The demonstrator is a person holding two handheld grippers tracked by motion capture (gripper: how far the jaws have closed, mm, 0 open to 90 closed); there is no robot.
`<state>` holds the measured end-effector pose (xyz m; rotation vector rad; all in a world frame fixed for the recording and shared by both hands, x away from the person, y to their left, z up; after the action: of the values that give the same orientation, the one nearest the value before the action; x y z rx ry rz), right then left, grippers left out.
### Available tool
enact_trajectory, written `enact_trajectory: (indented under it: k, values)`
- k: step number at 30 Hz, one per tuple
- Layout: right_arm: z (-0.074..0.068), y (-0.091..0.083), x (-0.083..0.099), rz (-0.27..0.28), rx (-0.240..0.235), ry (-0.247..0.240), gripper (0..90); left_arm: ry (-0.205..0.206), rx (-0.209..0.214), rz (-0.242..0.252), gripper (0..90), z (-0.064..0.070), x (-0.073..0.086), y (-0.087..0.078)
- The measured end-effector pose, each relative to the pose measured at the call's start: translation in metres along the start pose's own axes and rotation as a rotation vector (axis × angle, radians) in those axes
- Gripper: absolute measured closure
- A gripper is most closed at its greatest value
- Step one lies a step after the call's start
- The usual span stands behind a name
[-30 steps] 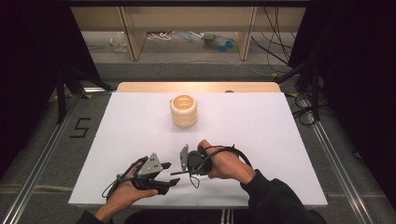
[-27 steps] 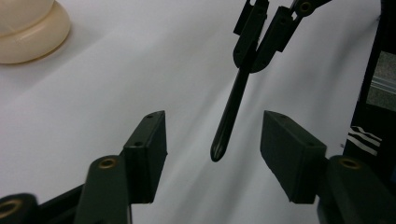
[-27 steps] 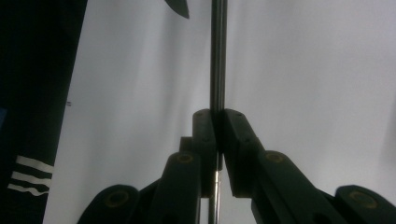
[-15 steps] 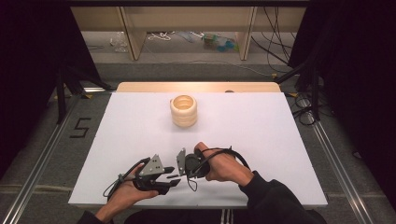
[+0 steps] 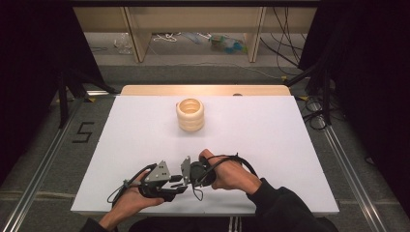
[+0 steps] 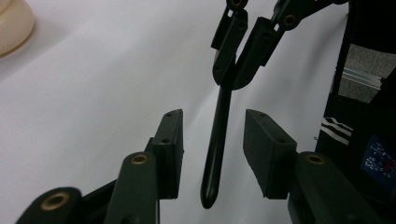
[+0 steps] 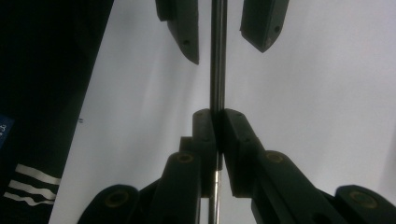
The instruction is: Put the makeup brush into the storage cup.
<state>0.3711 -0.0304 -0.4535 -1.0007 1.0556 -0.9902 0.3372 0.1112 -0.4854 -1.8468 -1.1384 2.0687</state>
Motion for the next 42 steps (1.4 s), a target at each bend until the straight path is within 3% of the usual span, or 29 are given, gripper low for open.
enact_trajectory:
  k: [5, 13, 16, 22, 23, 30, 32, 34, 37, 38, 42]
  values:
    - [-0.0025, -0.0013, -0.0026, 0.003, -0.001, -0.007, 84.1, -0.019, 0.036, 0.012, 62.6, 0.0008, -0.0001, 0.0015]
    - [-0.0027, -0.0011, -0.0037, 0.011, -0.005, -0.025, 84.1, 0.005, 0.046, -0.004, 69.3, 0.0021, 0.0006, 0.0014]
    - [-0.0025, -0.0022, -0.0045, -0.005, 0.020, -0.036, 84.1, -0.002, 0.057, 0.008, 70.8, 0.0036, -0.0001, 0.0021]
    - [-0.0034, -0.0023, -0.0048, 0.016, -0.004, -0.041, 84.1, 0.009, 0.071, 0.006, 74.1, 0.0039, 0.0006, 0.0029]
    - [-0.0048, 0.0005, -0.0055, 0.053, -0.026, -0.030, 84.1, 0.012, 0.072, 0.003, 76.5, 0.0038, 0.0008, 0.0027]
    - [-0.0053, -0.0005, -0.0058, 0.059, -0.030, -0.038, 84.1, 0.013, 0.093, 0.021, 80.7, 0.0047, 0.0009, 0.0033]
    - [-0.0055, 0.0000, -0.0057, 0.060, -0.031, -0.050, 84.1, 0.035, 0.089, 0.010, 82.7, 0.0035, 0.0010, 0.0019]
    - [-0.0057, -0.0001, -0.0053, 0.057, -0.033, -0.051, 84.1, 0.020, 0.106, 0.026, 83.0, 0.0046, 0.0002, 0.0014]
    - [-0.0047, -0.0036, -0.0049, 0.033, -0.011, -0.065, 84.0, 0.019, 0.098, 0.043, 83.1, 0.0045, 0.0001, 0.0007]
    - [-0.0048, -0.0036, -0.0052, 0.052, -0.021, -0.067, 83.8, 0.023, 0.105, 0.041, 83.2, 0.0039, -0.0001, 0.0001]
    - [-0.0036, -0.0054, -0.0045, 0.079, -0.024, -0.063, 76.6, 0.040, 0.105, 0.029, 83.2, 0.0029, -0.0001, -0.0016]
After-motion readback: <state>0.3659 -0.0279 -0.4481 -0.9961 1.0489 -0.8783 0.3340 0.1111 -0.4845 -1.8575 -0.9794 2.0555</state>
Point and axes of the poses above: each handheld gripper's, and its own axes: y roughly forward along the jaws, x roughly out of its underside, z roughly to its right, the point moved 4 cm from there along y, roughly forward along the jaws, and after that the axes turned 6 degrees about y, right-handed, at the moved point
